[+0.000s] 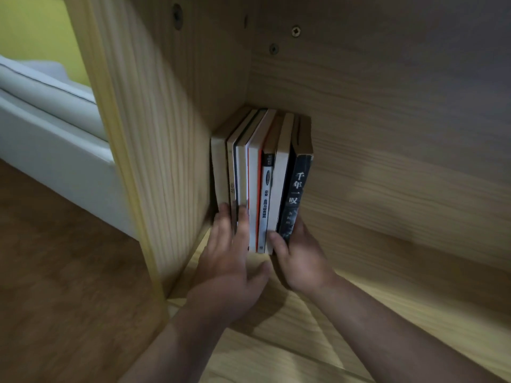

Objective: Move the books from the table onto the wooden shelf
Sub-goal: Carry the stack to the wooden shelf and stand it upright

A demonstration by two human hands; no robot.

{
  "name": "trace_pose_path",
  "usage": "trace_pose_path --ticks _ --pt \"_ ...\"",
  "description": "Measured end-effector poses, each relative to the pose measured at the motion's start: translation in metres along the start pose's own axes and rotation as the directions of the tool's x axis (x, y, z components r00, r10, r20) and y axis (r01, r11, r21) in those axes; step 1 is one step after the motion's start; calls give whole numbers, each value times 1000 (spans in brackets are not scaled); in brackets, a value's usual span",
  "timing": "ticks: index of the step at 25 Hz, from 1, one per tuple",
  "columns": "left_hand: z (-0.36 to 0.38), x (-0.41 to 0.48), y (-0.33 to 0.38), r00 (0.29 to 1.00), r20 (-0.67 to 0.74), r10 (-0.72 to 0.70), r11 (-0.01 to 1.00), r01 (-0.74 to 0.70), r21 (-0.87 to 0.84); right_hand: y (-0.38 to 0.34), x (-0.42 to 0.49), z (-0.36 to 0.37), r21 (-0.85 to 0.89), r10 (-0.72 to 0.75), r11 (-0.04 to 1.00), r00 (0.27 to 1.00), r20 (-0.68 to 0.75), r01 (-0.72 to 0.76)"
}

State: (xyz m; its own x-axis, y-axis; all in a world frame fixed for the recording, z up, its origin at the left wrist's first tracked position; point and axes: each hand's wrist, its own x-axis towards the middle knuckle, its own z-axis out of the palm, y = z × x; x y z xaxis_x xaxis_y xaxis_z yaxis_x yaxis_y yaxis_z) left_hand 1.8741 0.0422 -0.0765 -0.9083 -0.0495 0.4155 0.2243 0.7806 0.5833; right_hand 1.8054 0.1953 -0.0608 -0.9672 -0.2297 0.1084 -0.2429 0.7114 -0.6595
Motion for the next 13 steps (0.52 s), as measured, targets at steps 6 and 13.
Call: trace_pose_path --ticks 6,13 --pt "8 16 4 988 -22 -155 970 156 184 -4 8 9 -82 34 996 996 -82 -40" --pt "14 4 -12 987 50 152 982 -156 108 4 5 3 171 4 985 995 -95 13"
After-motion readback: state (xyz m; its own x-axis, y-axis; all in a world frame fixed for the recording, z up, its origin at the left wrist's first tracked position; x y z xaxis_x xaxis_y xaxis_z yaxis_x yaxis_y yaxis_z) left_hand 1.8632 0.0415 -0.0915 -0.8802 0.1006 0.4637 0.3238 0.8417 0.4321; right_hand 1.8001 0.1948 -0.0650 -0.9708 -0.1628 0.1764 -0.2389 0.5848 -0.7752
